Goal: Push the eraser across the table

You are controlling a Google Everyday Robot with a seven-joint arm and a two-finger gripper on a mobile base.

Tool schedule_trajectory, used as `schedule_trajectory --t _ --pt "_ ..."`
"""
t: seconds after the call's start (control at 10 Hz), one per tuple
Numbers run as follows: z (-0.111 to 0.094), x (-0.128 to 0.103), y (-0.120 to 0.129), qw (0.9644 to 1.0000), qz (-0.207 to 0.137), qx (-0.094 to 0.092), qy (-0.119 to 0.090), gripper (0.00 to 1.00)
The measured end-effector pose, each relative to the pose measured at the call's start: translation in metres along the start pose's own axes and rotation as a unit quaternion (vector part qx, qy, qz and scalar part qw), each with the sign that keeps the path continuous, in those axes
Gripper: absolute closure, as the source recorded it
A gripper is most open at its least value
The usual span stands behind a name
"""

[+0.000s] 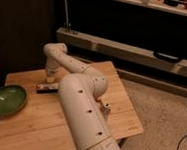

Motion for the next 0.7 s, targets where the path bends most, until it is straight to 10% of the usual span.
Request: schedule_trajectory --t 0.7 --pt "0.005 -0.003 0.013 0.9998 -0.002 -0.019 -0.001 1.0"
